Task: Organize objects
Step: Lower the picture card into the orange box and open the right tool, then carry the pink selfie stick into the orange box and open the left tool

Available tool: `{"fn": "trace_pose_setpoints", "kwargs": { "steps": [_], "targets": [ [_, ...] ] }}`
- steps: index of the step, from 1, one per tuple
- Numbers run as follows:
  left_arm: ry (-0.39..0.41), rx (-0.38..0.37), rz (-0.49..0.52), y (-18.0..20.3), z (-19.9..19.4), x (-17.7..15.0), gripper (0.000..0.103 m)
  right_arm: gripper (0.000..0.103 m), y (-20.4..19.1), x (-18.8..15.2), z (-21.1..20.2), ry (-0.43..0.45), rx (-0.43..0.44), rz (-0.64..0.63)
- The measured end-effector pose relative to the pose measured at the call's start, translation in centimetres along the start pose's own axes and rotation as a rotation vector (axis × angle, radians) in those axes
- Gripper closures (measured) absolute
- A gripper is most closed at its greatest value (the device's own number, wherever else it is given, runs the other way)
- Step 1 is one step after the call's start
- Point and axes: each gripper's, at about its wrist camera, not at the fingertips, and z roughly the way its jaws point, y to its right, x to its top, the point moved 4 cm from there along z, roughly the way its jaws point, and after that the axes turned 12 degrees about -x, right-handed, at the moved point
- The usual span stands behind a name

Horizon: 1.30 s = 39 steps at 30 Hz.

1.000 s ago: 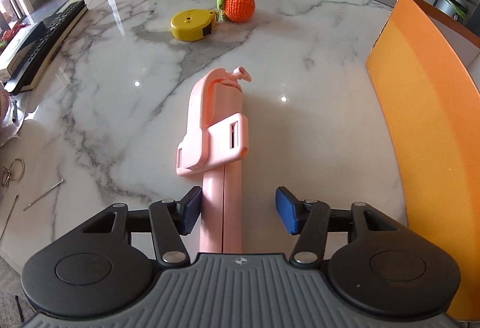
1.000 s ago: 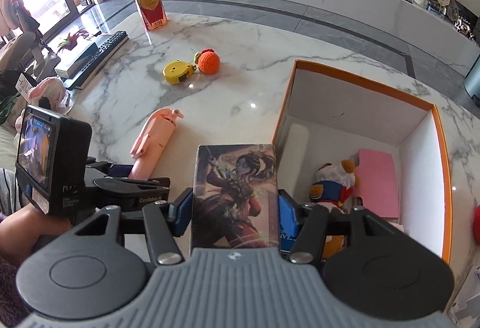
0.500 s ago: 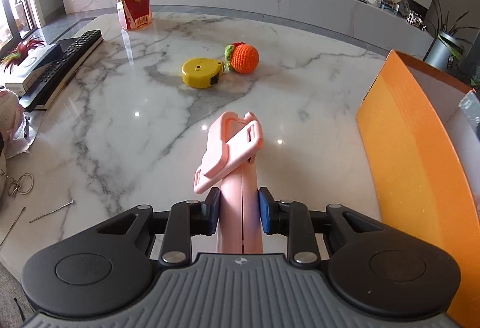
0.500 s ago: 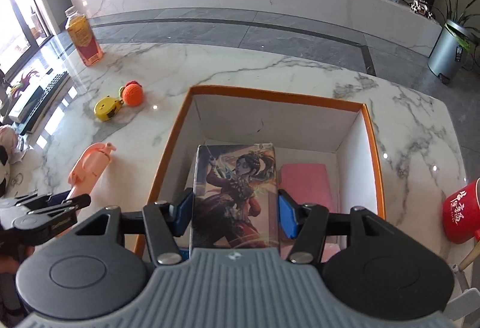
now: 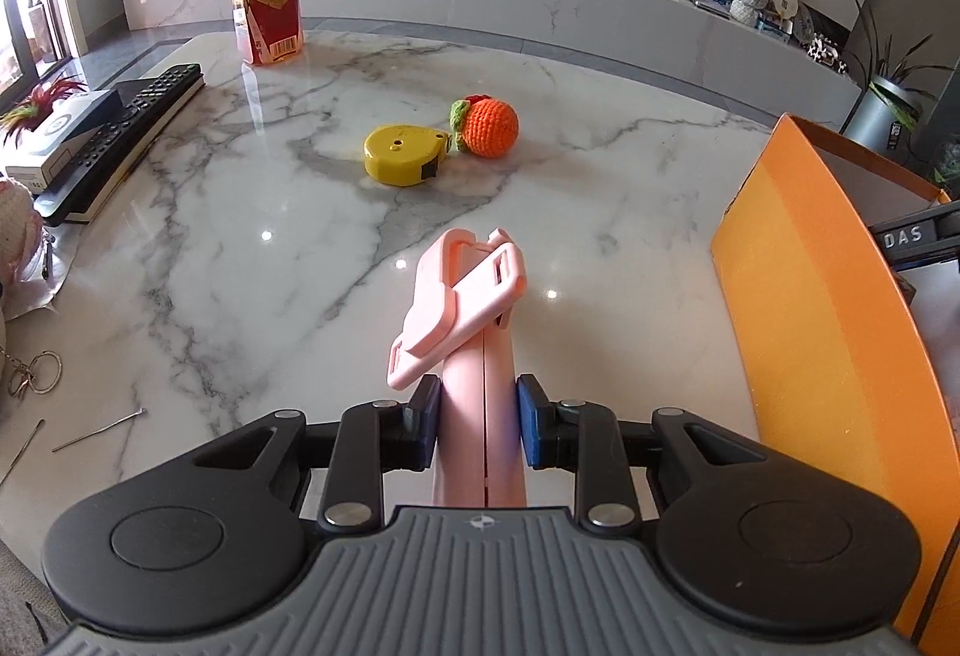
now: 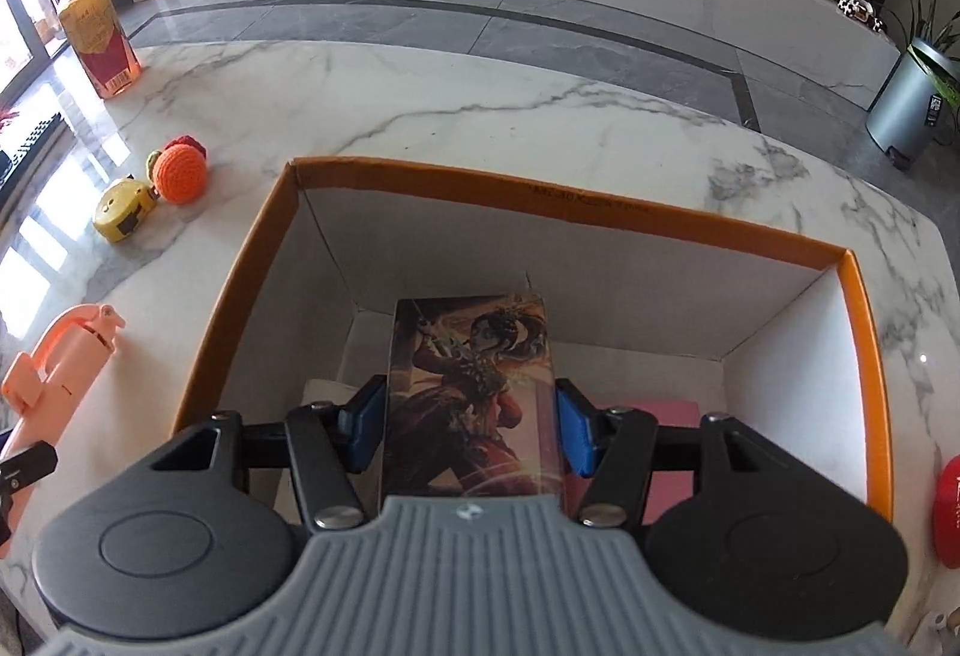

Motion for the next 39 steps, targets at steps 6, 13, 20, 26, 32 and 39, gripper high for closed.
{"fn": "trace_pose_setpoints", "kwargs": {
  "steps": [6, 13, 20, 26, 32, 39],
  "targets": [
    [0.056, -0.048, 0.006, 0.1, -0.8, 0.2, 0.072, 0.040, -0.2, -0.4, 1.8, -0.030, 0.002, -0.027],
    [0.086, -0.075, 0.003, 1.1, -2.0, 1.3, 0.072, 0.023, 1.4, -1.5, -0.5, -0.009, 0.008, 0.006],
    [0.158, -0.136, 0.065, 5.3, -4.2, 3.6, 0.072, 0.021, 4.0, -3.0, -5.0, 0.025, 0.015, 0.054],
    [0.198, -0.225, 0.138, 9.3, -5.2, 5.4, 0.072, 0.021, 7.0, -4.8, -8.5, 0.065, 0.023, 0.123],
    [0.155, -0.387, 0.203, 13.4, -4.6, 6.5, 0.072, 0.021, 9.8, -6.0, -10.0, 0.078, 0.030, 0.180],
    [-0.036, -0.470, 0.423, 18.4, 0.7, 6.9, 0.072, 0.021, 11.5, -7.3, -10.0, 0.077, 0.040, 0.225]
  ]
}}
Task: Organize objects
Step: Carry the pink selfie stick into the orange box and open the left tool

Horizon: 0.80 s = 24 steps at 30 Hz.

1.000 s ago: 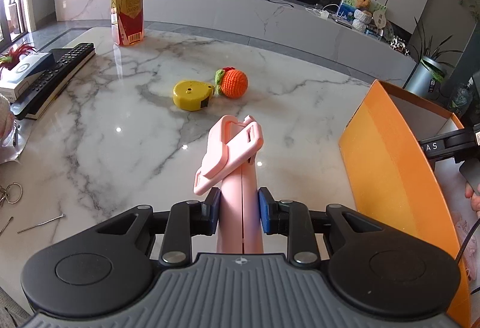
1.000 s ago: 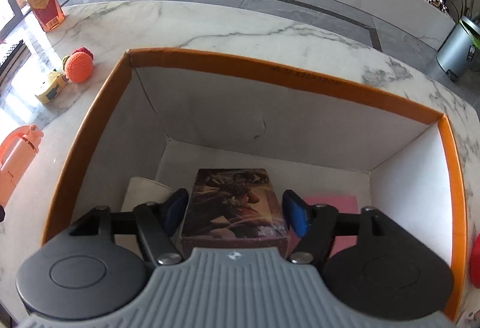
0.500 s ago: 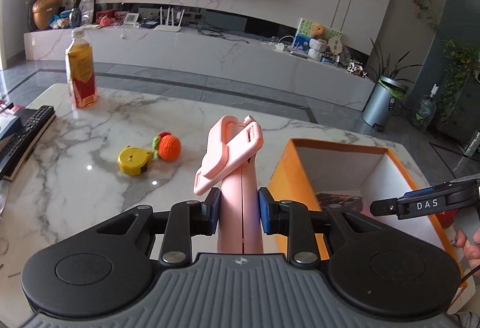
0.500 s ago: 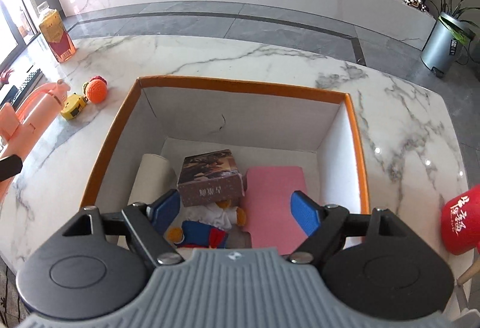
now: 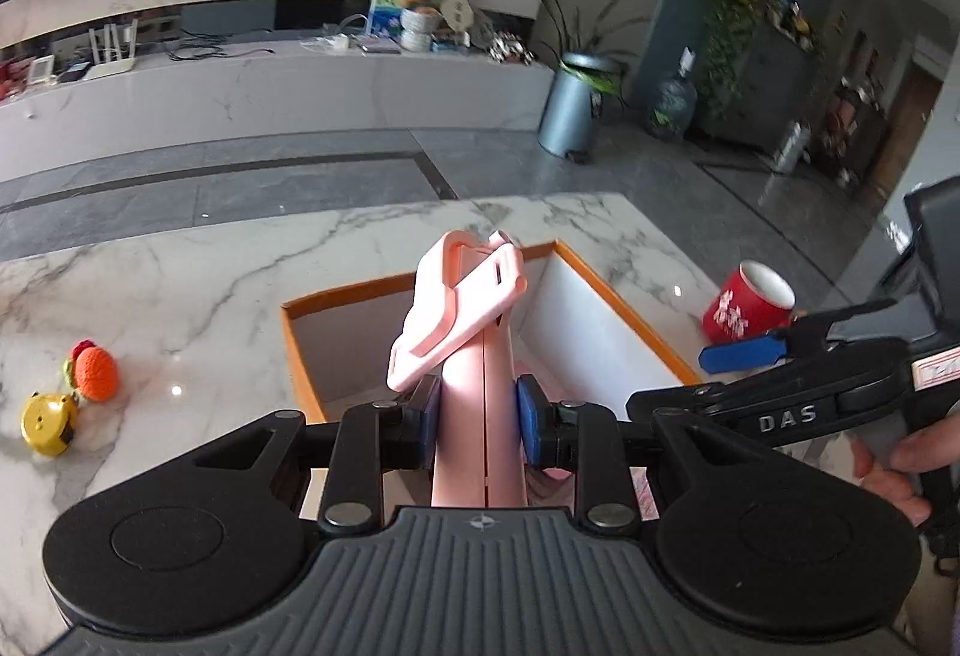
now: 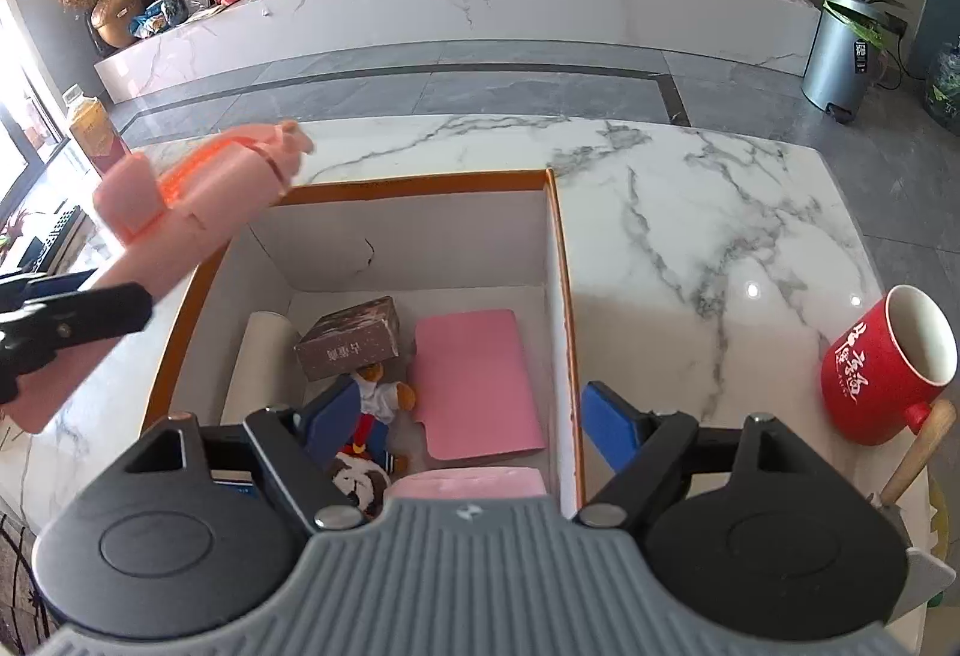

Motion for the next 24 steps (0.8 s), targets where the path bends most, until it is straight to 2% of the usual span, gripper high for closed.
{"fn": "trace_pose_setpoints", "kwargs": {
  "steps": [4, 7, 9, 10, 11, 13, 14, 16, 18, 21, 24],
  "targets": [
    [-0.166, -0.047, 0.078, -0.8, 4.2, 0.3, 0.072, 0.021, 0.3, -0.5, 0.2, -0.008, 0.010, 0.002],
    [-0.233, -0.080, 0.138, -1.1, 6.1, 0.4, 0.072, 0.021, 0.3, -0.6, 0.4, -0.014, 0.010, 0.004],
    [-0.260, -0.027, 0.159, -1.1, 6.8, 0.4, 0.071, 0.021, 0.2, -0.6, 0.5, -0.018, 0.007, 0.003],
    [-0.273, 0.030, 0.181, -0.8, 6.9, 0.4, 0.071, 0.021, 0.1, -0.6, 0.5, -0.018, 0.002, -0.002],
    [-0.254, 0.084, 0.196, -0.7, 6.4, 0.4, 0.069, 0.021, 0.1, -0.6, 0.5, -0.020, -0.002, -0.007],
    [-0.188, 0.175, 0.205, -0.5, 5.2, 0.5, 0.040, 0.021, -0.1, -0.5, 0.6, -0.022, -0.009, -0.016],
    [-0.151, 0.207, 0.213, -0.3, 4.4, 0.4, 0.021, 0.021, -0.2, -0.5, 0.6, -0.024, -0.010, -0.018],
    [-0.075, 0.245, 0.228, 0.1, 2.4, 0.0, 0.019, 0.021, -0.3, -0.4, 0.7, -0.027, -0.020, -0.025],
    [-0.063, 0.274, 0.216, 0.6, 0.8, -0.6, 0.015, 0.020, -0.4, -0.4, 0.8, -0.029, -0.029, -0.028],
    [-0.054, 0.317, 0.148, 0.5, -1.3, -1.8, 0.015, 0.021, -0.6, -0.3, 0.6, -0.021, -0.039, -0.031],
    [-0.018, 0.348, 0.057, -0.4, -3.8, -3.0, 0.015, 0.027, -0.8, 0.0, -0.7, 0.006, 0.005, -0.017]
  ]
}}
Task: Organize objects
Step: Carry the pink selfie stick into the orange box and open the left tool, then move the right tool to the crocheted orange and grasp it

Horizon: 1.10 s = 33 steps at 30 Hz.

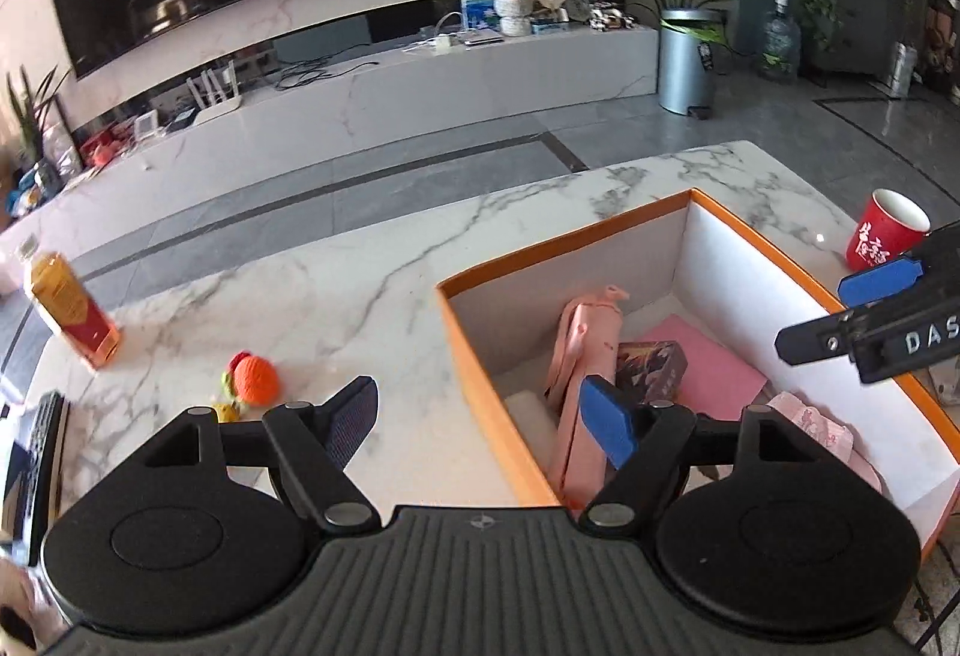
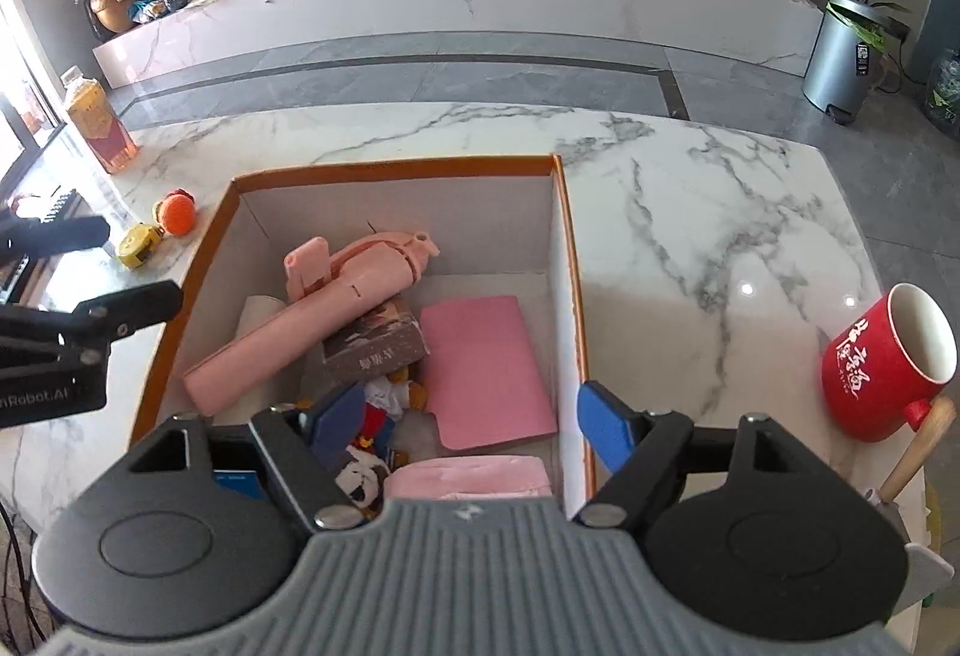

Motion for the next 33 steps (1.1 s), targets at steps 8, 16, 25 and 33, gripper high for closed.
{"fn": "trace_pose_setpoints", "kwargs": {
  "steps": [8, 16, 25, 33],
  "targets": [
    [-0.013, 0.042, -0.230, -4.2, -2.9, -3.8, 0.015, 0.066, -5.1, 1.4, 1.0, -0.032, 0.135, -0.079],
    [-0.025, 0.026, -0.249, -5.5, -3.3, -5.9, 0.015, 0.086, -10.5, 0.3, 6.2, -0.180, 0.109, -0.134],
    [-0.009, 0.014, -0.316, -7.5, -3.4, -7.3, 0.015, 0.093, -9.6, 0.2, 8.4, -0.193, 0.051, 0.013],
    [-0.029, 0.077, -0.378, -9.9, -2.8, -8.8, 0.015, 0.024, -9.8, 0.9, 2.8, -0.039, 0.022, -0.031]
  ]
}}
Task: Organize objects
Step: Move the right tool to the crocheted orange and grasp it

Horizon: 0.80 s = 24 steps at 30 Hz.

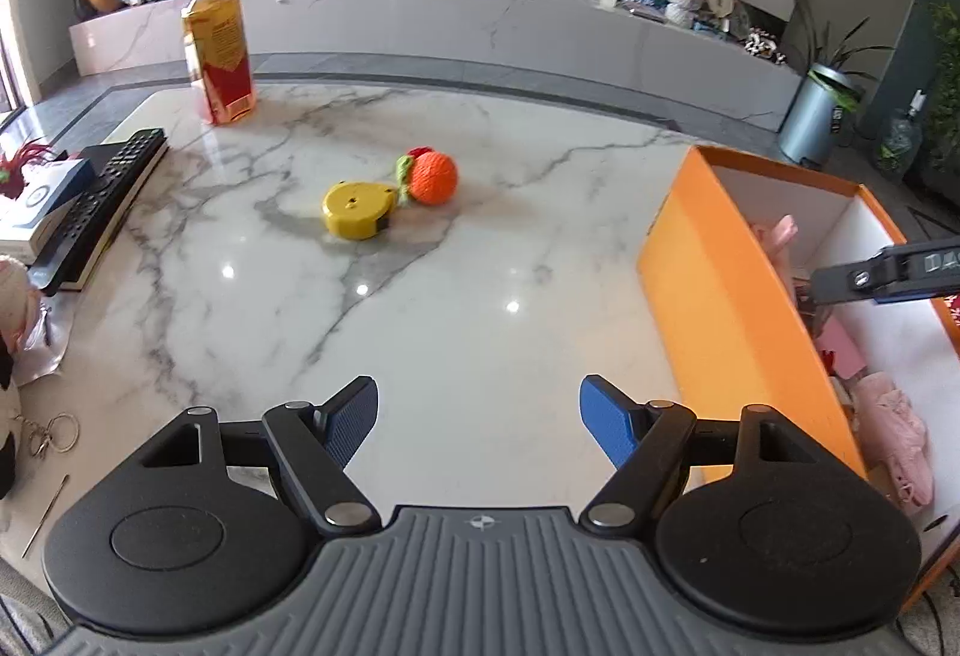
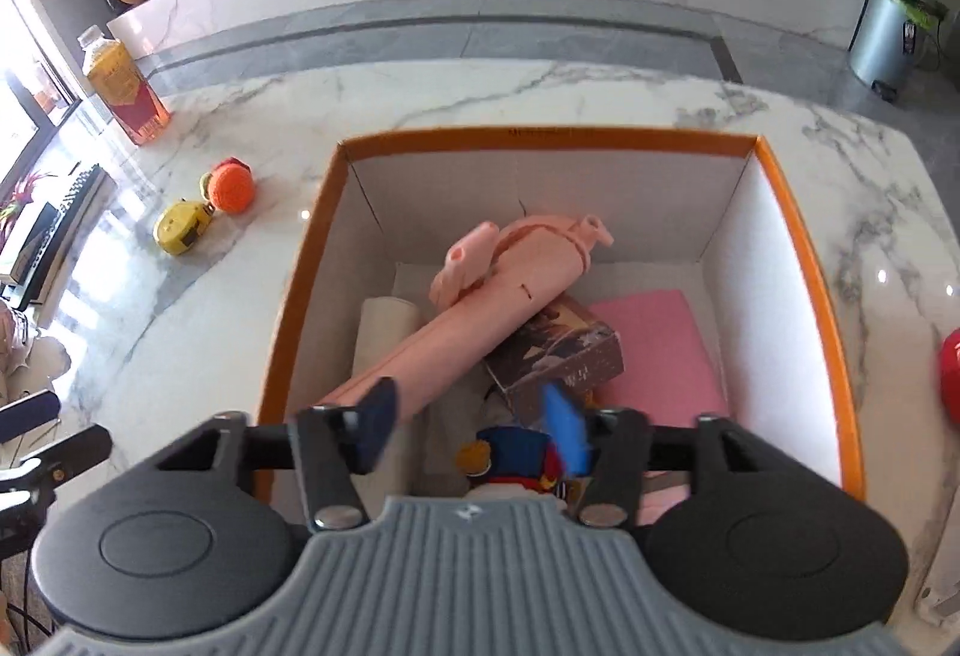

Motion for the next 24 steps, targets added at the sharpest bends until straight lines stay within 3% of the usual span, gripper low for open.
{"fn": "trace_pose_setpoints", "kwargs": {
  "steps": [5, 12, 16, 24],
  "targets": [
    [0.018, 0.040, 0.046, -0.2, -0.1, -0.3, 0.015, 0.018, -1.5, 1.0, -2.8, 0.051, 0.038, -0.032],
    [0.003, 0.012, 0.042, -0.3, 0.6, -0.6, 0.015, 0.007, -6.6, 3.2, -3.4, 0.115, 0.127, -0.146],
    [-0.018, 0.036, 0.039, -0.8, 1.2, -0.8, 0.015, 0.003, -10.4, 5.9, -0.8, 0.108, 0.155, -0.186],
    [-0.051, 0.054, -0.030, -3.2, 2.1, -0.9, 0.016, 0.003, -16.7, 11.2, 8.3, -0.043, 0.176, -0.170]
  ]
}}
